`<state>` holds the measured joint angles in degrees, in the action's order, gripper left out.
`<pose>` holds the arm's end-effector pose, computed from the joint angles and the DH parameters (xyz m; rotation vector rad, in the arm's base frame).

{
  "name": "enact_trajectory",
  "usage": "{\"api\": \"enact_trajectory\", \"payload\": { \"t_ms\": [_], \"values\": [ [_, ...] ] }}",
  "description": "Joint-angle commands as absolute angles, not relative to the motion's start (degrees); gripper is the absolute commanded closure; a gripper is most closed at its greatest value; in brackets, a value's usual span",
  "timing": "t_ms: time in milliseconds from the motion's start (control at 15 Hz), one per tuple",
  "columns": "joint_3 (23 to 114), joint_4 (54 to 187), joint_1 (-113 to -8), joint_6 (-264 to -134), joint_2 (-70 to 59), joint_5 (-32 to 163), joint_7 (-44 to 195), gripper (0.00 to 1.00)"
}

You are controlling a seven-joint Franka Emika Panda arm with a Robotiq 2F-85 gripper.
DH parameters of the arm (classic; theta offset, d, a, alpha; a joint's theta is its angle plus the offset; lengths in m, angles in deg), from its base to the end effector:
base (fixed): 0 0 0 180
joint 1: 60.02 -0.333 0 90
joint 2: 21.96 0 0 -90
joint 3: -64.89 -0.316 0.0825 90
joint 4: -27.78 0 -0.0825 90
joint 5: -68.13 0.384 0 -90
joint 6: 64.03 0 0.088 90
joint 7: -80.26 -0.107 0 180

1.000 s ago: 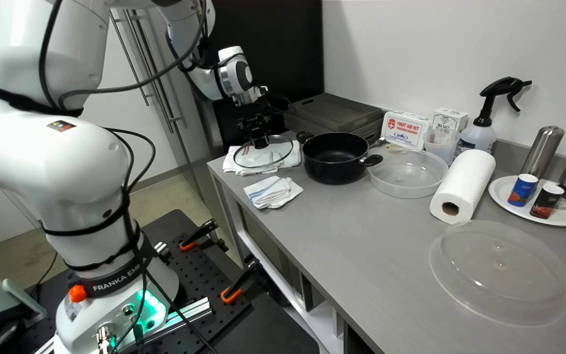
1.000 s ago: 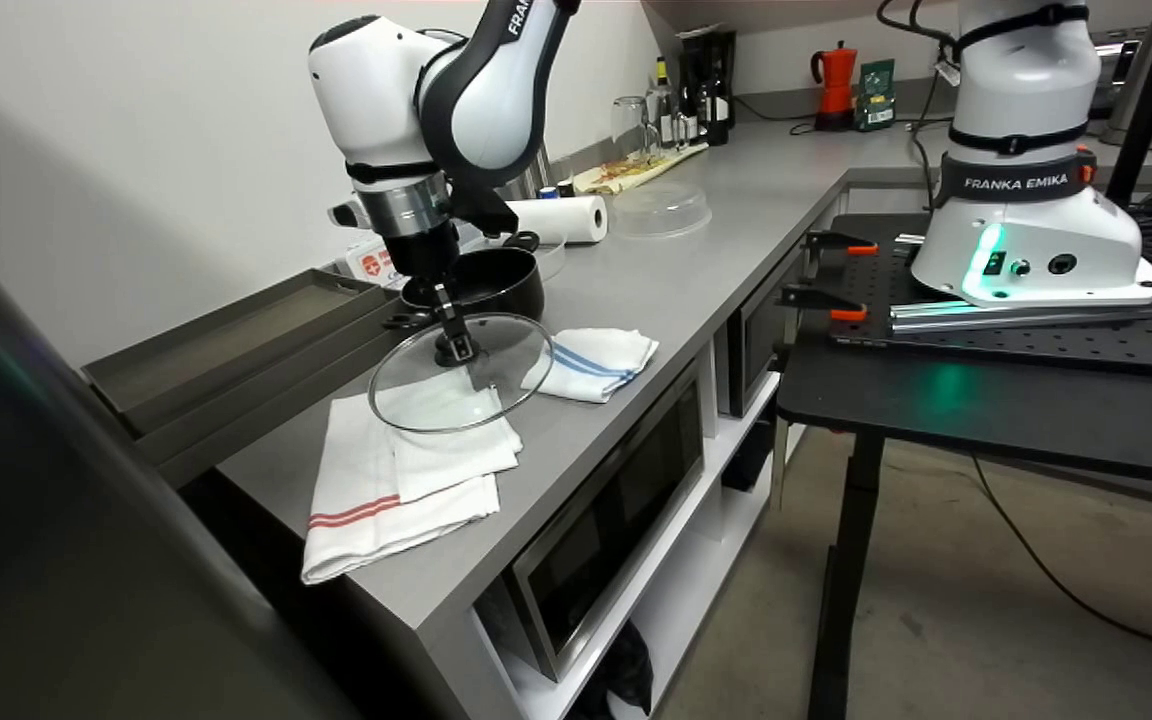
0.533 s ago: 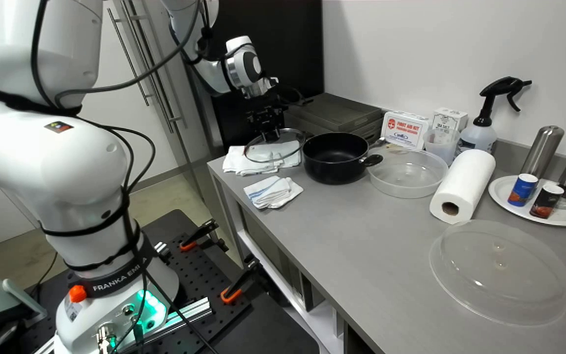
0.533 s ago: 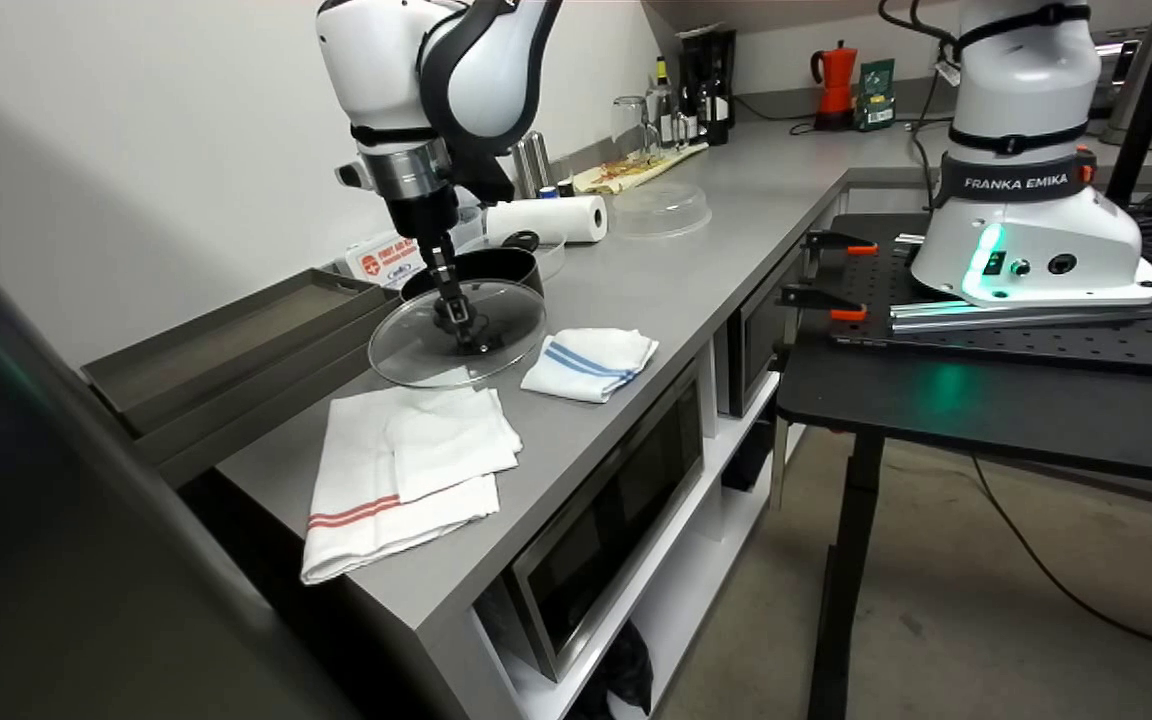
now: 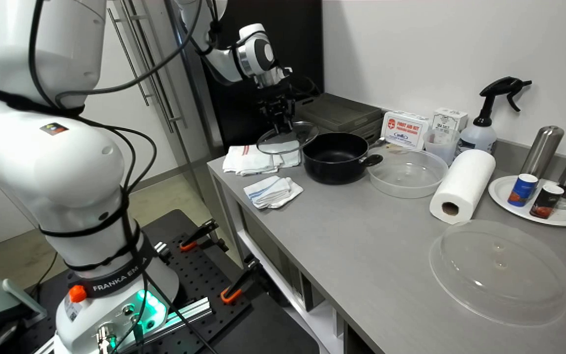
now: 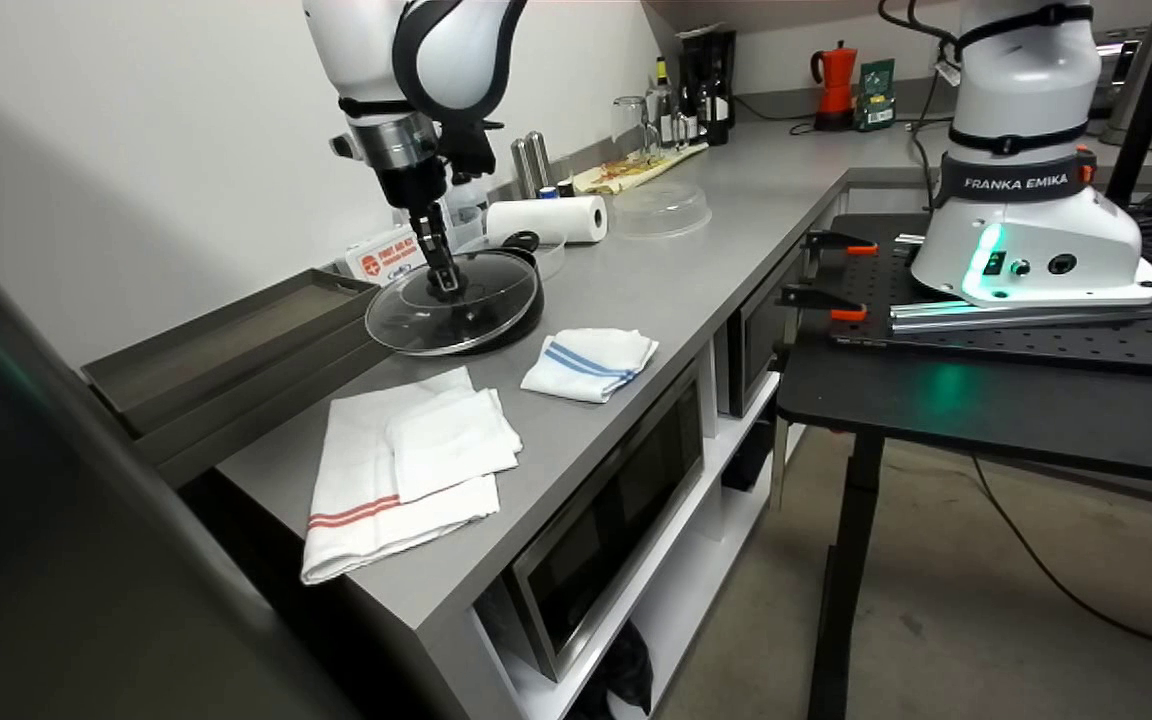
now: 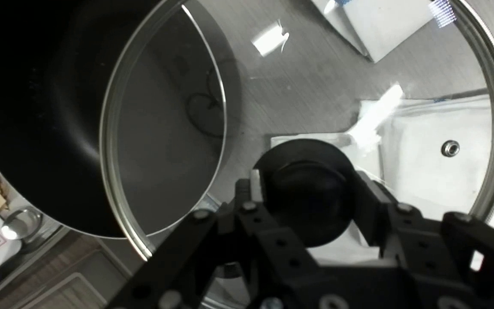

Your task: Put the lid on the pot

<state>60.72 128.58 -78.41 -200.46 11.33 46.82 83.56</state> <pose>0.6204 0.2491 0.2418 2.7487 1.0088 0.1203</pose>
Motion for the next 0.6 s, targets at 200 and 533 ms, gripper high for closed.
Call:
{"api": "enact_trajectory", "payload": {
  "t_ms": [200,533],
  "values": [
    [60.59,120.23,-77.24,-194.45,13.76,48.22,82.93,0.75],
    [60.85,117.46,-76.62,-193.31,15.38,48.55,82.56,0.75]
  ]
}}
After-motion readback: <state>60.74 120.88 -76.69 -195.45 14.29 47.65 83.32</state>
